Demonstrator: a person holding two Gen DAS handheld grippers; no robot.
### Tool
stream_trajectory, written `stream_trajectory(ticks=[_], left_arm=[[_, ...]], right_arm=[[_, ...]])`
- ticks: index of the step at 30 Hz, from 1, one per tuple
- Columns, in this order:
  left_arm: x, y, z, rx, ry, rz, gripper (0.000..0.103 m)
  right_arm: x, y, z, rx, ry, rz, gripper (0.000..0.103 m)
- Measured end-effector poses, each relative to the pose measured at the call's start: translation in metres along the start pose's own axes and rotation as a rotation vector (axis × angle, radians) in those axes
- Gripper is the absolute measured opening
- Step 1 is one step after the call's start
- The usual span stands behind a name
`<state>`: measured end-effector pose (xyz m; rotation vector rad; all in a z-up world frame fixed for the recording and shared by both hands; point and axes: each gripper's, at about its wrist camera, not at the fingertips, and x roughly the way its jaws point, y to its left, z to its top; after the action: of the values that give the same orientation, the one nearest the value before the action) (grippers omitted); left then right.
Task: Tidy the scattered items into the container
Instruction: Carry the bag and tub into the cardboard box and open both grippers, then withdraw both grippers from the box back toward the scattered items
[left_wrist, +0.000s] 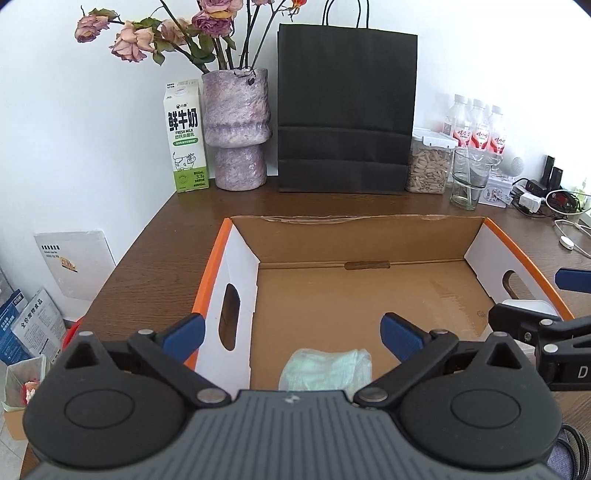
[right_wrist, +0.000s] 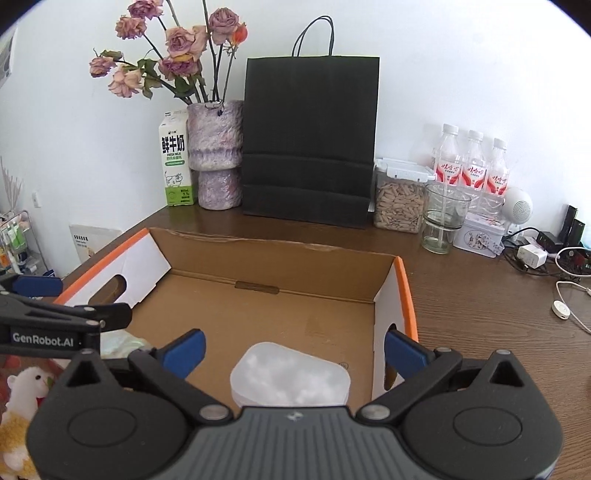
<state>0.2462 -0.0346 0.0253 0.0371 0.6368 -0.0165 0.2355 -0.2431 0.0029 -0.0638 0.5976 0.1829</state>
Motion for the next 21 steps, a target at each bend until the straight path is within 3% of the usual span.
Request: stream_trajectory(ticks=[11,21], left_arm=[[-0.019,0.006,-0.002,-0.008,-0.029,0.002,0.103],[-0.079,0.024,-0.015,0.004,-0.134,-0.007,0.103]], right_arm=[[-0.022,0.001,-0.001,0.003,-0.047,0.006,0.103],[-0.085,0.001,-0.019,-0.028,-0.140,0.036,0.103]])
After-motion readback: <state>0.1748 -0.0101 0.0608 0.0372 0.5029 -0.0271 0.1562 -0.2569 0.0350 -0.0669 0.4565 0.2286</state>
